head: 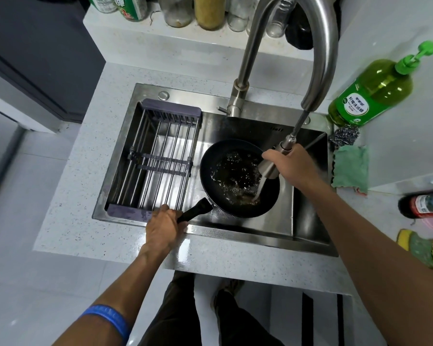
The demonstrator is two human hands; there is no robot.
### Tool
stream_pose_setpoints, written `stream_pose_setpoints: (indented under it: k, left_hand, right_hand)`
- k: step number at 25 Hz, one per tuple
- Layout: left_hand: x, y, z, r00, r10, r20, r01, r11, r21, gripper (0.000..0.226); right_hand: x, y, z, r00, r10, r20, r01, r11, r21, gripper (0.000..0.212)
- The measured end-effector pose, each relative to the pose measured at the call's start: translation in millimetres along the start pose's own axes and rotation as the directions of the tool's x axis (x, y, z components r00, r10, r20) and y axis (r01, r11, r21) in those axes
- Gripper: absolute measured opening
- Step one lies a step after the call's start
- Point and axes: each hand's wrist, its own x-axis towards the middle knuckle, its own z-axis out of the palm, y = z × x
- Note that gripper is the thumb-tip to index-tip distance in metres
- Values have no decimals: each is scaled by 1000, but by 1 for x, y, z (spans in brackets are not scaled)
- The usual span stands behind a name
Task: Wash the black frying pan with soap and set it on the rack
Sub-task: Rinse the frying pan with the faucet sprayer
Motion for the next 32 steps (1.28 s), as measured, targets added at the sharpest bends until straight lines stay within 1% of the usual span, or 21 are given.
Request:
stream_pose_setpoints:
  k: [2, 3, 5, 8, 11, 13, 16, 18, 22, 24, 26, 30, 32]
  left_hand:
    - [1, 0, -1, 1000, -14, 12, 14, 1000, 8, 20]
    - [1, 0, -1, 1000, -24, 14, 23, 1000, 11, 19]
    - [2, 1, -1, 999, -44, 9, 44, 999, 14, 18]
    - [2, 3, -1, 998, -57, 17, 57, 998, 2, 15]
    - [1, 4, -3, 999, -47, 26, 48, 998, -29, 19]
    - [1, 5, -4, 998, -55, 21, 55, 998, -31, 21]
    - [1, 10, -5, 997, -73, 12, 74, 997, -16, 25]
    - [0, 12, -6, 997, -80, 7, 80, 997, -17, 26]
    - [-2, 13, -9, 995, -100, 32, 101, 994, -49, 26]
    - [-3, 14, -10, 994, -102, 34, 103, 994, -46, 25]
    - [-4, 15, -11, 993, -115, 29, 116, 991, -61, 26]
    - [-5, 17, -13, 992, -124, 15, 125, 988, -87, 24]
    - [-5, 18, -13, 991, -130, 15, 131, 986, -101, 23]
  right_hand:
    - [2, -6, 8, 998, -9, 70, -2, 988, 155, 36]
    - [4, -8, 6, 996, -13, 85, -4, 980, 199, 35]
    - [10, -6, -5, 996, -21, 82, 5, 980, 197, 37]
    - [12, -2, -10, 997, -25, 68, 15, 990, 142, 34]
    - [9, -10, 9, 992, -31, 124, 4, 976, 216, 29]
    - [12, -14, 13, 992, -26, 122, -4, 970, 241, 26]
    - [20, -5, 0, 999, -32, 43, 22, 978, 209, 35]
    - [20, 0, -4, 998, -24, 51, 14, 984, 176, 40]
    - [19, -12, 5, 991, -33, 133, 2, 974, 227, 30]
    - [25, -16, 6, 992, -31, 119, 0, 970, 245, 28]
    - [30, -16, 8, 994, -19, 110, -12, 962, 273, 30]
    - [34, -24, 19, 992, -5, 128, -48, 911, 410, 37]
    - [37, -29, 20, 994, 2, 109, -50, 899, 436, 32]
